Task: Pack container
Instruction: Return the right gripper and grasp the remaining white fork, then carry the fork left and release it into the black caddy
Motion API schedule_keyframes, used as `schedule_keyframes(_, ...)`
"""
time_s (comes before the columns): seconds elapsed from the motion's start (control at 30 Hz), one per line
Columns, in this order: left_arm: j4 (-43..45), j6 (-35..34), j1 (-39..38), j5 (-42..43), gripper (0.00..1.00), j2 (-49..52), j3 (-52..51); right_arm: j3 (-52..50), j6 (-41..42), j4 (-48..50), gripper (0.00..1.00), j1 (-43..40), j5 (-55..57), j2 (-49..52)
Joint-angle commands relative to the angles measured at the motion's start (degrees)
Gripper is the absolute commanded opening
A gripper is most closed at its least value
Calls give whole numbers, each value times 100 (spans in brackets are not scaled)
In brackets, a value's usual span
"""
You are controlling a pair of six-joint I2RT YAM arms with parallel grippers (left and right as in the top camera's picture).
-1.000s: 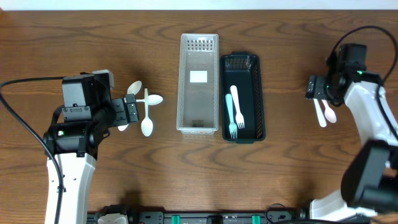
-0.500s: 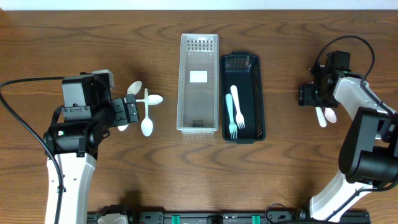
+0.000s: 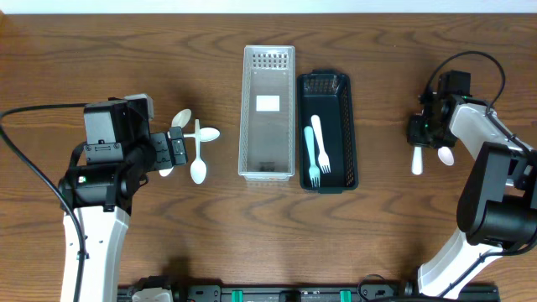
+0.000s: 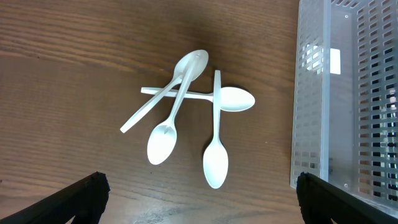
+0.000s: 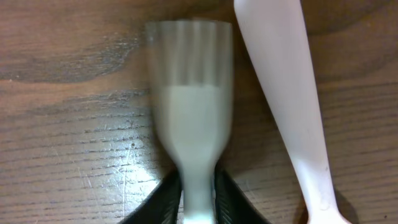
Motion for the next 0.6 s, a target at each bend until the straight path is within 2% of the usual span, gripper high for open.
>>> schedule_keyframes(0.0, -2, -7, 24, 15, 98, 26, 103, -33, 422, -94, 11, -63, 120, 146)
schedule_keyframes(0.27, -2, -4, 24, 15, 98, 26, 103, 85, 695, -448, 1, -42, 114, -444)
schedule_keyframes(0.43, -2, -7, 24, 15, 98, 26, 103, 358, 940, -643, 1, 262, -522, -1613)
schedule_keyframes(0.57, -2, -7, 24, 15, 98, 26, 103, 446, 1049, -531, 1, 868, -876, -2673)
